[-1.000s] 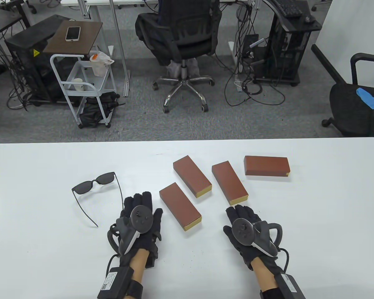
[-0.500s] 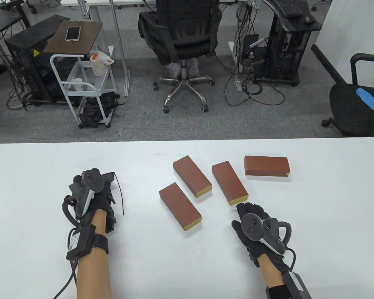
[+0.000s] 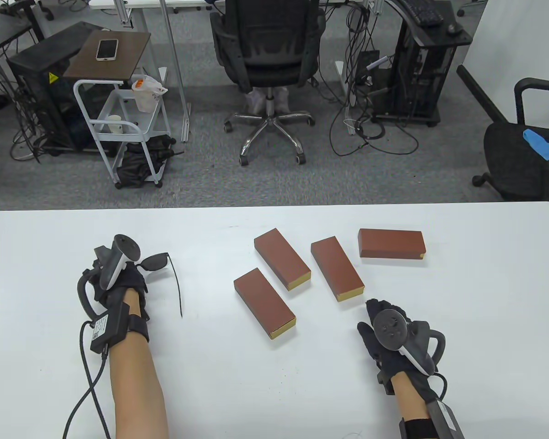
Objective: Slide to open storage boxes and store sunglasses
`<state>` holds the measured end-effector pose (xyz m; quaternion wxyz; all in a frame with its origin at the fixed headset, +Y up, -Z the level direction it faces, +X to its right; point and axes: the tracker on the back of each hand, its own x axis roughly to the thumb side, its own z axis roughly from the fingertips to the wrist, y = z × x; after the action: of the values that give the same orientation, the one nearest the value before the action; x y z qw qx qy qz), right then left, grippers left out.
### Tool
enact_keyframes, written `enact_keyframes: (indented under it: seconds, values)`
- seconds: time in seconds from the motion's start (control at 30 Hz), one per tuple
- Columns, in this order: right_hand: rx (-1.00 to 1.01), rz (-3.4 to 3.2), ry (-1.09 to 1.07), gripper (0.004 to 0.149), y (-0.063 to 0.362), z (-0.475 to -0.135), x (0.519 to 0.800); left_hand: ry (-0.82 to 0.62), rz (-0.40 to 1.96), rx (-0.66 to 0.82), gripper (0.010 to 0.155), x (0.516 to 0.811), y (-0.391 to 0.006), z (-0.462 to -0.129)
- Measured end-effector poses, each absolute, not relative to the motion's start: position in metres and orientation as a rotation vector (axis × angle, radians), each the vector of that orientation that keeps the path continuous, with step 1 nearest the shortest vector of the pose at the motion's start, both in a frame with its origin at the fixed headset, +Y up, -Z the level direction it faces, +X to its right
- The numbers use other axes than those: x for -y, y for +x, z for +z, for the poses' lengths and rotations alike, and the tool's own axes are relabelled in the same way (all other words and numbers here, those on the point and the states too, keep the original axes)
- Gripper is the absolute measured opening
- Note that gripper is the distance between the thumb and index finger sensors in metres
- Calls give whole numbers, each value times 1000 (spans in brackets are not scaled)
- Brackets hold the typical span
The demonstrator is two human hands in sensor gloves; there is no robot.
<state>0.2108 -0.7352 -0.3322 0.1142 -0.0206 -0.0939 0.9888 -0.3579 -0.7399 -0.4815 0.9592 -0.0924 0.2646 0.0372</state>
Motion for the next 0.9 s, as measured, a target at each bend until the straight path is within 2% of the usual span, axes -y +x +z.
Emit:
enact_keyframes:
  seconds: [0.23,0.47,0.67,0.77,0.9]
  values:
    - [278,2898,-16,61,203,-334,734,-207,71,-531,44,742,-358,-478]
    - [297,2873,20,62,200,-333,729,-168,92,-463,44,725,-347,-466]
    - [317,2819,81,61,197,-330,724,-118,110,-251,45,702,-314,-454]
    - [339,2813,141,61,190,-328,720,-62,118,-108,44,689,-285,-444]
    - [347,2793,216,58,180,-327,717,-74,177,65,44,682,-245,-429]
